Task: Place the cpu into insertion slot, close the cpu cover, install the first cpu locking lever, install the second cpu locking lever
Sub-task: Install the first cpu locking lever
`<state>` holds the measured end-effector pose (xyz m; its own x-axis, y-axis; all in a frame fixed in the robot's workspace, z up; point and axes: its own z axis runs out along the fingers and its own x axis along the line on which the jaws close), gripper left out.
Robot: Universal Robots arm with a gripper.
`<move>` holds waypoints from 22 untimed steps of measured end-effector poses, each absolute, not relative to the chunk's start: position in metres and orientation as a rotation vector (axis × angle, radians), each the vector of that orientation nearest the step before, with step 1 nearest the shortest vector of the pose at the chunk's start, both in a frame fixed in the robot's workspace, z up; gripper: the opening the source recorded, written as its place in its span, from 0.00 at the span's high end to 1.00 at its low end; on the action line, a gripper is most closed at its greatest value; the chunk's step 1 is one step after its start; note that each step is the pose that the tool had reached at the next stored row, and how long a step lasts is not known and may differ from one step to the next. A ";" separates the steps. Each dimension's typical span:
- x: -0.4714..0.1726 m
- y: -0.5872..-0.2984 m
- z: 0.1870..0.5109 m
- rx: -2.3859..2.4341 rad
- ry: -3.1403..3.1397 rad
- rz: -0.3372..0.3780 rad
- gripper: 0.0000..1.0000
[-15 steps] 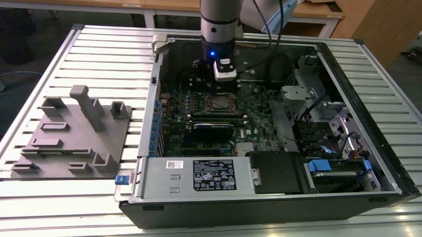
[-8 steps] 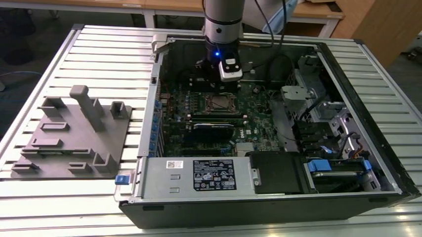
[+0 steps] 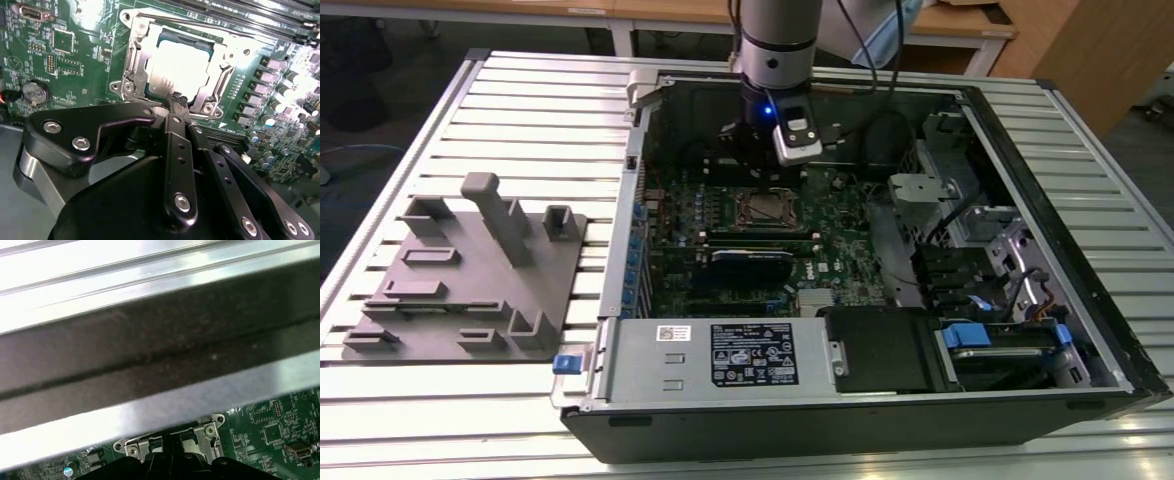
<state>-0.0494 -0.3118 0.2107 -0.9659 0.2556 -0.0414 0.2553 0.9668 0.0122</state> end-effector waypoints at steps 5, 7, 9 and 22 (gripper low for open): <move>-0.049 -0.316 0.211 0.383 3.075 0.011 0.89; -0.049 -0.318 0.211 0.382 3.075 0.011 0.89; -0.049 -0.321 0.211 0.381 3.075 0.011 0.89; -0.051 -0.324 0.213 0.381 3.076 0.022 0.89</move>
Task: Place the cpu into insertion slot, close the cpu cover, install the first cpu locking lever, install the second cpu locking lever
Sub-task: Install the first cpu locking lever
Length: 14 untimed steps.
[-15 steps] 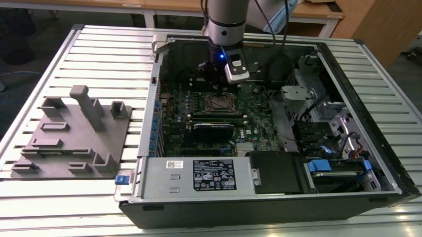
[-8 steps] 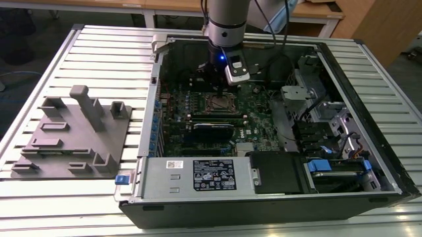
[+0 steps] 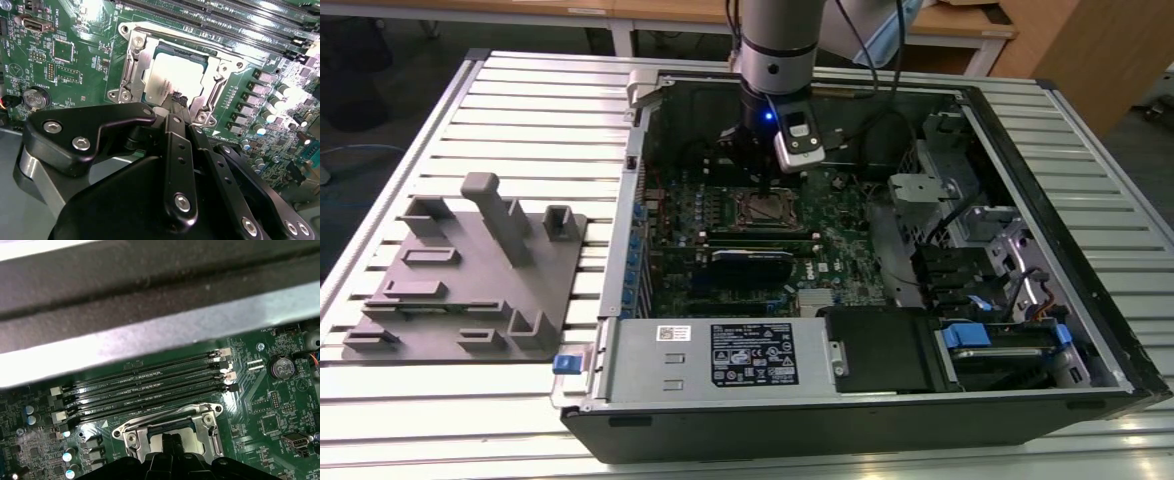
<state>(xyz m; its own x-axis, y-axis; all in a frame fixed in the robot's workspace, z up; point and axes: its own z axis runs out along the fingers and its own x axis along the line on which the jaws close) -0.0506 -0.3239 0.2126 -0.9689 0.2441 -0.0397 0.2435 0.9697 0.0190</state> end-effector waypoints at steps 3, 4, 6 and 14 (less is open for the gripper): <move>-0.051 -0.325 0.213 0.381 3.076 0.022 0.89; -0.051 -0.326 0.213 0.381 3.076 0.022 0.89; -0.051 -0.328 0.213 0.381 3.076 0.022 0.89; -0.051 -0.332 0.213 0.381 3.076 0.022 0.89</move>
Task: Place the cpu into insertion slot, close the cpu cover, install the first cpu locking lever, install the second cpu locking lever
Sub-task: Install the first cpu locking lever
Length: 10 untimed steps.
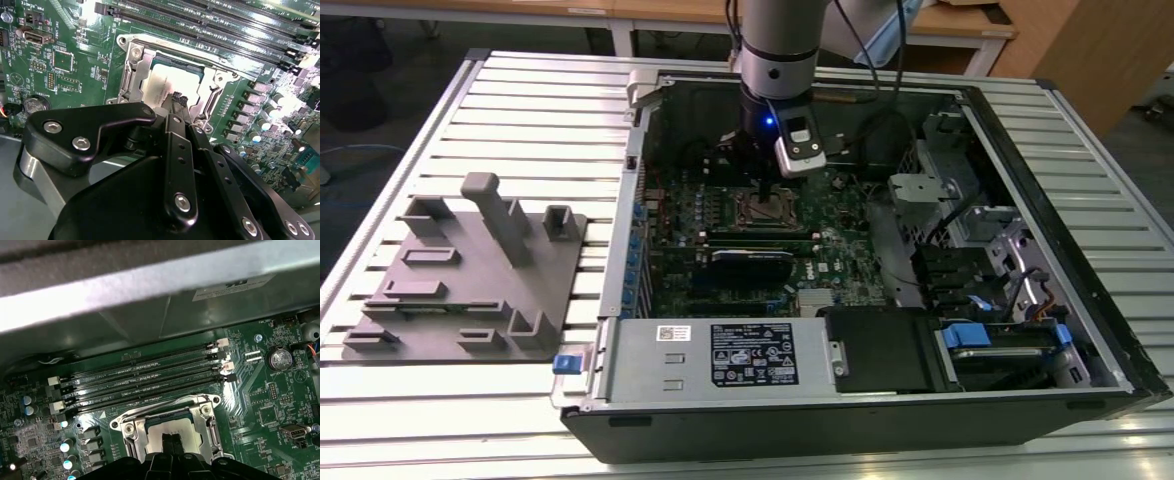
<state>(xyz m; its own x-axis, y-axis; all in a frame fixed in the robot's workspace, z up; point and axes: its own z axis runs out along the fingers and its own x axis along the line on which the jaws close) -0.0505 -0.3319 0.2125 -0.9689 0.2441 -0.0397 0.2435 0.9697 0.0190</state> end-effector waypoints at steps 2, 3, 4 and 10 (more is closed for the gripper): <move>-0.051 -0.332 0.213 0.381 3.076 0.022 0.89; -0.051 -0.332 0.213 0.381 3.076 0.022 0.89; -0.051 -0.332 0.213 0.381 3.076 0.022 0.89; -0.050 -0.332 0.213 0.381 3.076 0.022 0.89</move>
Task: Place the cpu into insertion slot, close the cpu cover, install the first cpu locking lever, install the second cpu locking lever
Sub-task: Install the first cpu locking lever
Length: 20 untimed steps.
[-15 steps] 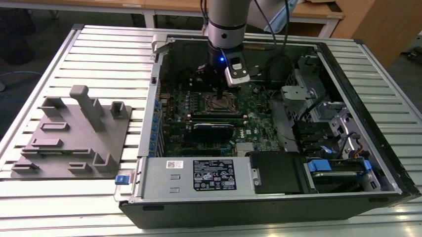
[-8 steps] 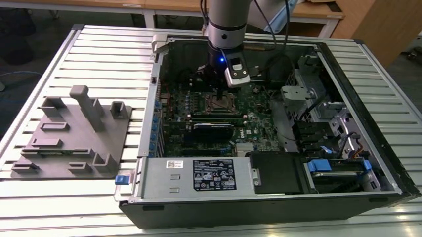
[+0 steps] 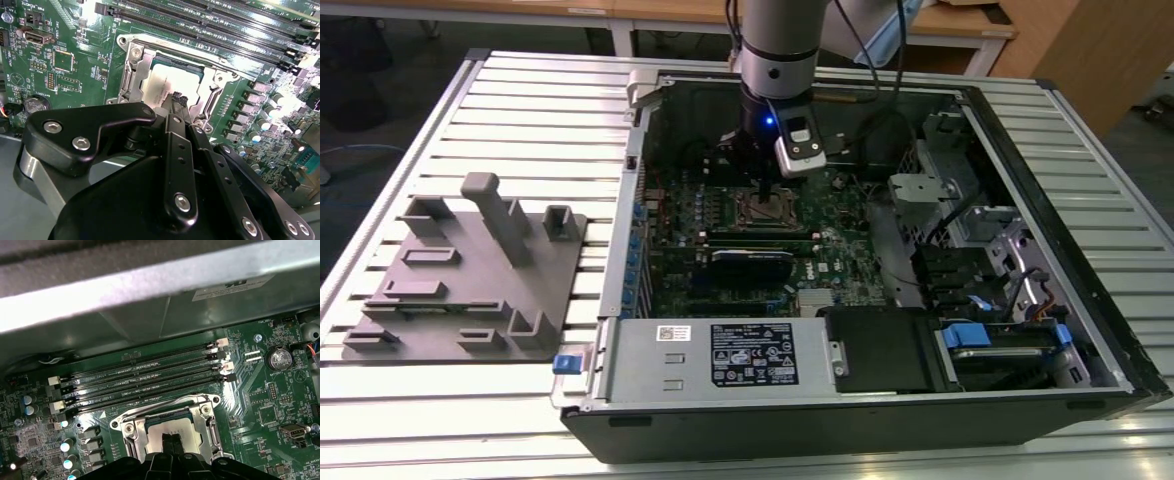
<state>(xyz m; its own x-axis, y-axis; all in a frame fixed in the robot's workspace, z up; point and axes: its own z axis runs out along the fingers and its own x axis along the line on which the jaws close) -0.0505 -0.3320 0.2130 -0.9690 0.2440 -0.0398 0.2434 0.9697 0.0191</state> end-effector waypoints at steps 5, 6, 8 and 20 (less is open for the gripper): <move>-0.051 -0.332 0.215 0.381 3.076 0.022 0.89; -0.051 -0.332 0.215 0.381 3.076 0.022 0.89; -0.051 -0.332 0.215 0.381 3.076 0.021 0.89; -0.049 -0.332 0.216 0.363 3.079 0.022 0.89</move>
